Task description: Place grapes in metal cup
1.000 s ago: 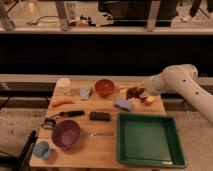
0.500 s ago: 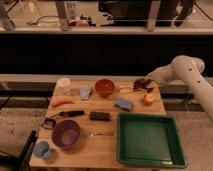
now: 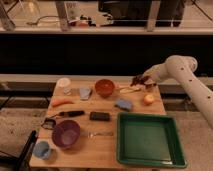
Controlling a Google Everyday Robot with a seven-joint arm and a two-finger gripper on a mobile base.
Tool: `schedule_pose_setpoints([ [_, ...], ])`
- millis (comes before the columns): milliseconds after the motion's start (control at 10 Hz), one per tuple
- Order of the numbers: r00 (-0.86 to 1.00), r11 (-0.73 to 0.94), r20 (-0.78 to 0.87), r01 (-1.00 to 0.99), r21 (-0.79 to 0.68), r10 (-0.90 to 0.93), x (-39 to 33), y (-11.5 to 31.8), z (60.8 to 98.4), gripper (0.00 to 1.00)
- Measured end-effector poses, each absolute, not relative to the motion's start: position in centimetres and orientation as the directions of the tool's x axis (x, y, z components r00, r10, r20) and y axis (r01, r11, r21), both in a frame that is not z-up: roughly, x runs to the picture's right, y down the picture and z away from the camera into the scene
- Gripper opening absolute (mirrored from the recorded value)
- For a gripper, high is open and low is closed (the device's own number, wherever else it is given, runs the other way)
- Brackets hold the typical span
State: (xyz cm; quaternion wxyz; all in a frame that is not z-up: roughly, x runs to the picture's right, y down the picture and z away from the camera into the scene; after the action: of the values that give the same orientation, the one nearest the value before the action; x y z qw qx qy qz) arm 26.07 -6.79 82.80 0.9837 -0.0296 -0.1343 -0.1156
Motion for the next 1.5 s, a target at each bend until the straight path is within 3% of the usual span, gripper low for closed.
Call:
schedule_pose_setpoints([
  [900,0.975,0.991,0.18,0.131,0.01,-0.13,30.7,-6.6,84.0,0.0],
  [1500,0.985,0.993,0.128,0.116,-0.002,-0.115,31.3,-7.5,86.8,0.0],
])
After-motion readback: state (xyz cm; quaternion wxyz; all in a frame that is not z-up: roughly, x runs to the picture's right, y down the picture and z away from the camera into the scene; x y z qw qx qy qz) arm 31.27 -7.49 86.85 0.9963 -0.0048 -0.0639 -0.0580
